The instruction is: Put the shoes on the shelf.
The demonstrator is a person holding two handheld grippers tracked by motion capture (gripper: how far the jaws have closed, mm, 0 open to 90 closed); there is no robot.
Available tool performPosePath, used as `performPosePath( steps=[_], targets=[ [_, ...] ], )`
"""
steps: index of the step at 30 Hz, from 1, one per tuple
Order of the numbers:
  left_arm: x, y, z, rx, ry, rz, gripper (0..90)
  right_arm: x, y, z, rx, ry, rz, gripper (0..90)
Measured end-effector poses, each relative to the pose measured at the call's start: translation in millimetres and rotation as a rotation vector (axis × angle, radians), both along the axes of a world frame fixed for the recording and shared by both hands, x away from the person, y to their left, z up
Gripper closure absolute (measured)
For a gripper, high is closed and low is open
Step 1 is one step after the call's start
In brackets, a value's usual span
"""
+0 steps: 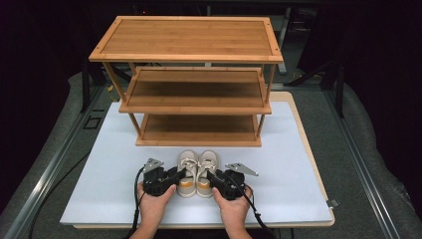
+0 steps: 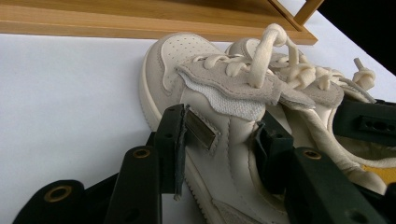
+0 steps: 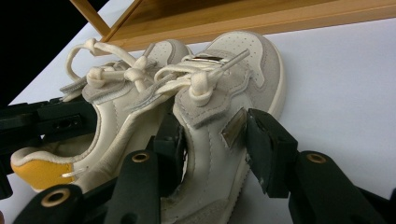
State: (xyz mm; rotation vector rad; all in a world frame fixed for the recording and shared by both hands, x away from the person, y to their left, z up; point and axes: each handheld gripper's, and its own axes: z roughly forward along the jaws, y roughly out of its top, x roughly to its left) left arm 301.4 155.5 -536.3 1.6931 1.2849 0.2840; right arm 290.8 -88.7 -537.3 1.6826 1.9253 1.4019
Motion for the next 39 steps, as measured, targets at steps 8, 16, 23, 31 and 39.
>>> performPosePath(
  steps=[8, 16, 23, 31, 39],
  targets=[
    [-0.9, 0.1, 0.5, -0.002, 0.001, 0.004, 60.1, 0.0, 1.6, -0.4, -0.003, -0.015, -0.004, 58.1],
    [-2.0, -0.2, -0.5, -0.02, -0.002, 0.018, 60.1, 0.2, 1.2, -0.4, 0.0, -0.006, -0.013, 57.9],
    [-3.3, -0.2, -1.0, -0.027, -0.007, 0.026, 60.2, -2.7, 2.7, -3.1, 0.032, -0.021, -0.047, 58.9],
    [-2.7, 0.6, 2.2, -0.039, -0.008, 0.025, 60.2, -3.0, 1.3, -2.2, 0.048, -0.024, -0.056, 59.0],
    [-2.6, 0.6, 12.3, -0.036, -0.023, 0.02, 60.2, -3.5, 2.2, 8.1, 0.038, -0.041, -0.055, 58.9]
  ],
)
